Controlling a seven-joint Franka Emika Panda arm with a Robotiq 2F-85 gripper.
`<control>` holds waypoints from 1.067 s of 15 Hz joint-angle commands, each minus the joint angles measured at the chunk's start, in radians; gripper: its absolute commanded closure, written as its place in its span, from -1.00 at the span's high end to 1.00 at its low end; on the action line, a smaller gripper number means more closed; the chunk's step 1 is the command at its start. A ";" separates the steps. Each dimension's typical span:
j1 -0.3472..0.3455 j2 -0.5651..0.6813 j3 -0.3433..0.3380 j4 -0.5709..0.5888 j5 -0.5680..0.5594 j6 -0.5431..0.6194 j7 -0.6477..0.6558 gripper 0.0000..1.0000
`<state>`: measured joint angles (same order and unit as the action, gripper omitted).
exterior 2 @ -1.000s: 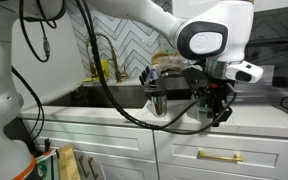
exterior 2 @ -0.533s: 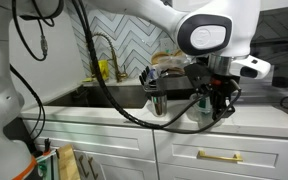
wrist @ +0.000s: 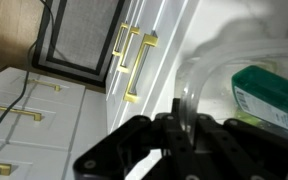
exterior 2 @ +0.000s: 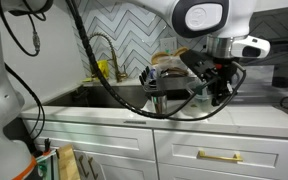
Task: Remove lunchbox from the drying rack, put it on the counter, put the bottle with green contents in the lunchbox and then move the lunchbox to the top right side of sink
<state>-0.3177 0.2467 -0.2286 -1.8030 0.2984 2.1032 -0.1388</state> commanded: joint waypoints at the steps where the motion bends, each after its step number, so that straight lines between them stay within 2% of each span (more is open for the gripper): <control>1: -0.011 -0.097 0.006 -0.012 -0.019 -0.107 -0.101 -0.97; 8: 0.028 -0.210 0.008 0.105 -0.011 -0.406 -0.246 -0.97; 11: 0.066 -0.193 0.029 0.201 0.005 -0.540 -0.178 -0.97; 16: 0.168 -0.107 0.113 0.357 -0.032 -0.644 0.009 -0.97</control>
<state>-0.1989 0.0672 -0.1507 -1.5533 0.2932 1.5236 -0.2396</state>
